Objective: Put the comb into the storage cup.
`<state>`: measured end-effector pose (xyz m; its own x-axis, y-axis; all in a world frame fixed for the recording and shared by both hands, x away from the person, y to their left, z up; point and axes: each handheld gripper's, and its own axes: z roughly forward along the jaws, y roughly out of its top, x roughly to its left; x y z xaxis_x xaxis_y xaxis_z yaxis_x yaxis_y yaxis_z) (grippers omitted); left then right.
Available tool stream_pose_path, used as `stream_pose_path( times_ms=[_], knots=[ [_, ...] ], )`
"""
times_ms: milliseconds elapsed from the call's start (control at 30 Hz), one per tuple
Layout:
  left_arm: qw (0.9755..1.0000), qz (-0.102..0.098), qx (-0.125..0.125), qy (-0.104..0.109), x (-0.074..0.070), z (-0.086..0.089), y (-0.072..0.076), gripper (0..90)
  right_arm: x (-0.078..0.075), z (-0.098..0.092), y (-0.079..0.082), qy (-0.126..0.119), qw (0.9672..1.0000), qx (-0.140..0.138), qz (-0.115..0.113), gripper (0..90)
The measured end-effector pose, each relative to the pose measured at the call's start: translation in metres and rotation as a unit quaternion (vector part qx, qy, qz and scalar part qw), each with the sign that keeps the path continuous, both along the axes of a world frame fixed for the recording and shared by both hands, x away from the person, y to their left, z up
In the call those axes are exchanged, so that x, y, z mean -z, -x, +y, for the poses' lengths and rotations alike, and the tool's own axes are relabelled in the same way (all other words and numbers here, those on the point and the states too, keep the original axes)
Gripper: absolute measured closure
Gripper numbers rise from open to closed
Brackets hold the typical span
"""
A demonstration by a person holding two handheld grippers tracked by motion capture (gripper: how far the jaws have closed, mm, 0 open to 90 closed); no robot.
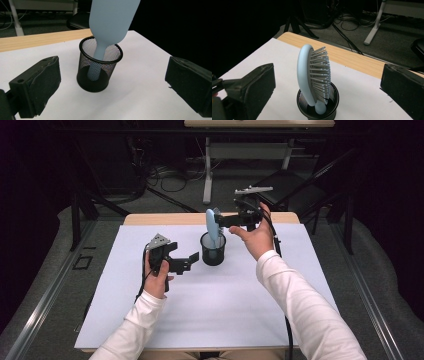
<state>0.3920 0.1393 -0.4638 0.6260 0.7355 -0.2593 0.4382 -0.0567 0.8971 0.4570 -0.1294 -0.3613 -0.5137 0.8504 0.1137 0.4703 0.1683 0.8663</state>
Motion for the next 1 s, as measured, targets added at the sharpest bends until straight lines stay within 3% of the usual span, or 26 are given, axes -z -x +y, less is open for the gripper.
stream_pose_path(
  times_ms=[200,1000],
  knots=[
    [1.0000,0.002,0.001,-0.002,-0.002,0.003,0.000,0.5,-0.002,-0.012,0.010,-0.005,1.0000,-0.004,-0.007,0.0],
    [0.9999,-0.009,-0.003,-0.001,-0.025,0.025,0.001,0.5,0.021,-0.063,0.053,-0.020,0.9997,0.010,-0.005,0.0]
  ],
)
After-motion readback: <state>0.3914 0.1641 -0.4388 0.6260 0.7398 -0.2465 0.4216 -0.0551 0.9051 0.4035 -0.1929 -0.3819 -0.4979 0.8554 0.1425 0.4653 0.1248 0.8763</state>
